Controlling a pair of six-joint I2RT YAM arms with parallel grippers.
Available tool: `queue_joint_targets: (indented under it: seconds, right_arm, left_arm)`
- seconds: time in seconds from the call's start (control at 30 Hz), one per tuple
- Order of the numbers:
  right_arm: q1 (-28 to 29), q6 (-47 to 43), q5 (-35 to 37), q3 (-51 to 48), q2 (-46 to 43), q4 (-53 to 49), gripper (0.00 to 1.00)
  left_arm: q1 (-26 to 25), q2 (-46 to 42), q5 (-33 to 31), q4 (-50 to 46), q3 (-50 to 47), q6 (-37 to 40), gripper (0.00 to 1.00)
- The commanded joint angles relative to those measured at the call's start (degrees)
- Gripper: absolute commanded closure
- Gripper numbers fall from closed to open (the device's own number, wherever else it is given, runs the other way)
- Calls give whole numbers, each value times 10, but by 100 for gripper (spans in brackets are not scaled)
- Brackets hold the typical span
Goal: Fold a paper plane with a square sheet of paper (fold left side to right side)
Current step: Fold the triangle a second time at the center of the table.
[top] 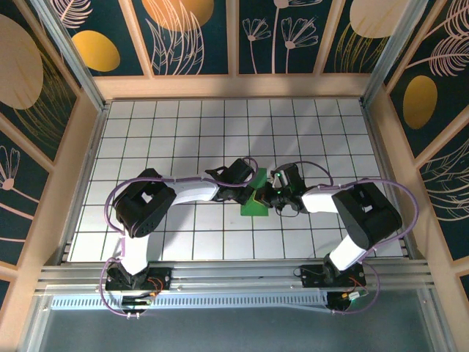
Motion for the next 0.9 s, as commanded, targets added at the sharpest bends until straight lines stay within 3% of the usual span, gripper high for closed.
queue_joint_targets:
  seconds: [0.0, 0.37, 0.63, 0.87]
  right_arm:
    - [5, -13, 18, 10, 11, -25, 100]
    - [9, -20, 34, 6, 20, -53, 100]
    - [9, -20, 41, -2, 22, -57, 100]
    - [9, -20, 41, -1, 21, -56, 100]
  left_arm:
    - [4, 24, 8, -16, 1, 10, 100]
    - [4, 15, 5, -15, 3, 1, 99]
    - [7, -45, -36, -44, 27, -9, 72]
    - [16, -108, -12, -58, 12, -38, 69]
